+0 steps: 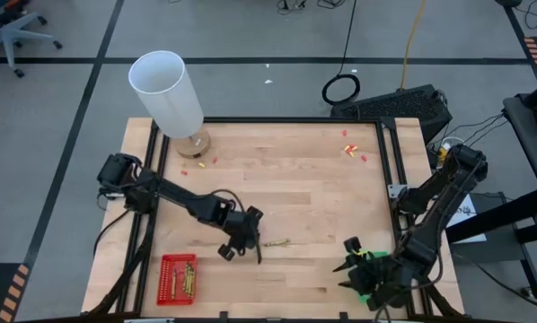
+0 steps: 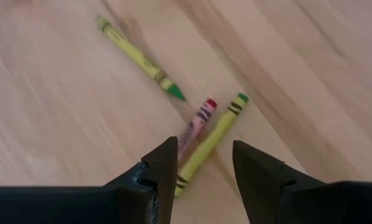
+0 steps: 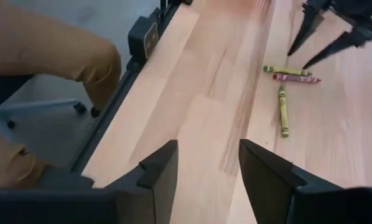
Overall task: Sort crayons
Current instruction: Put the green crayon into the red bin
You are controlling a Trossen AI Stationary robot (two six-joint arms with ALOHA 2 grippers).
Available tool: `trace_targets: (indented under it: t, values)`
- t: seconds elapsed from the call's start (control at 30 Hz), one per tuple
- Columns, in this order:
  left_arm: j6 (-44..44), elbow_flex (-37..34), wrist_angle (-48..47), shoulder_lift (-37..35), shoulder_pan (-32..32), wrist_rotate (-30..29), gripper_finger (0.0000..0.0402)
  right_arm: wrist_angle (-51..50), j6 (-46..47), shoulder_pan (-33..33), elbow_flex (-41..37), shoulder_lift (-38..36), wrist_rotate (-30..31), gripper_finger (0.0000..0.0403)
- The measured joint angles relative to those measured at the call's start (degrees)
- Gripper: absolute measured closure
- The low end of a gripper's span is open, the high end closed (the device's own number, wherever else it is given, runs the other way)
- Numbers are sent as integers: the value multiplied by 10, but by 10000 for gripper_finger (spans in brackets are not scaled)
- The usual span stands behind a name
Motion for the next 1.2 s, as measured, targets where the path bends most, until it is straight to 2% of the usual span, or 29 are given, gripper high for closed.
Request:
trace_targets:
  t: [0.17,0.37,0.73,0.87,1.07,1.2]
  values:
    - [17,0,-13,-1,21,32,273,1,-24,-7,-2,0,0,250]
    - [20,0,-24,-1,24,33,301,0,-39,-10,-2,0,1,250]
    - [50,-1,10,46,16,17,304,2,-42,-10,-2,0,1,250]
    - [38,-1,8,46,12,17,304,2,-42,-10,-2,0,0,250]
    - [-24,-1,11,48,5,24,304,2,-53,-10,-2,0,1,250]
    - [-47,0,20,55,-1,26,319,2,-58,-10,-2,0,3,250]
